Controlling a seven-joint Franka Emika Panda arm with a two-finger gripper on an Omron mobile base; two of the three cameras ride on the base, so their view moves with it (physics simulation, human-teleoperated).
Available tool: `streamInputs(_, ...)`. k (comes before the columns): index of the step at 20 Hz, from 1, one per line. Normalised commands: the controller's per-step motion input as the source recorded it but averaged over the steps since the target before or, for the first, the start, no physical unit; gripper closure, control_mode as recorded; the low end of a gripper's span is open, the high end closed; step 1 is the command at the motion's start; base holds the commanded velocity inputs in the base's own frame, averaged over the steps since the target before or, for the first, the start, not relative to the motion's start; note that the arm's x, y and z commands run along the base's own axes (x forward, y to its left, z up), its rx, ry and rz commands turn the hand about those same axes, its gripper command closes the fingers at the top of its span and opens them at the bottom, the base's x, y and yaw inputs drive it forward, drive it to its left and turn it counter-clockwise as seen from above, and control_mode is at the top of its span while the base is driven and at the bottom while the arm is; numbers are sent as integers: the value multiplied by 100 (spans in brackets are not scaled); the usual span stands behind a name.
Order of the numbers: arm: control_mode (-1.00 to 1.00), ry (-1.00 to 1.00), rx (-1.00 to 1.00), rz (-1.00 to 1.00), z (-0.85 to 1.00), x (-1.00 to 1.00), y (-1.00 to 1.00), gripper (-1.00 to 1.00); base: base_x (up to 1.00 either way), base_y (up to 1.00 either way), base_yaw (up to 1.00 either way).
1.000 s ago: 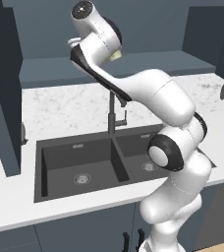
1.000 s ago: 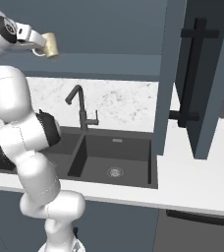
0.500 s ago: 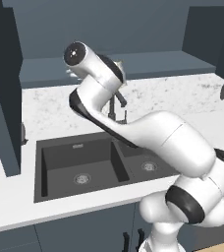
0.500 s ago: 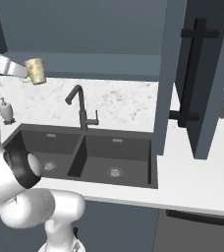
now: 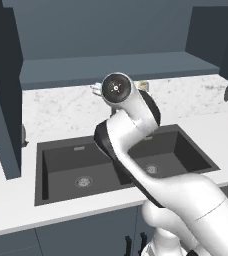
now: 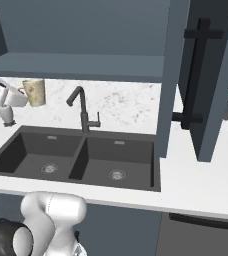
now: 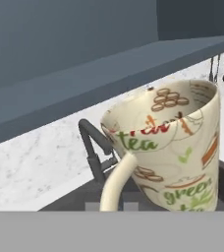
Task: Gather all objects into one cabinet and sort the glasses and bowls to opposite sides.
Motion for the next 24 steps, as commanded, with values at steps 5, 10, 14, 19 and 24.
streamInputs(5, -100, -2, 10, 6, -3, -35, -39, 100, 0, 0, 0)
streamInputs(10, -100, 12, 0, 0, -70, -62, 2, 100, 0, 0, 0)
streamInputs(14, -100, 7, 0, 0, -78, -100, 2, 100, 0, 0, 0)
streamInputs(19, -100, -2, 0, 1, -24, -76, 2, 100, 0, 0, 0)
streamInputs(24, -100, 0, 0, 0, -1, -16, 1, 100, 0, 0, 0)
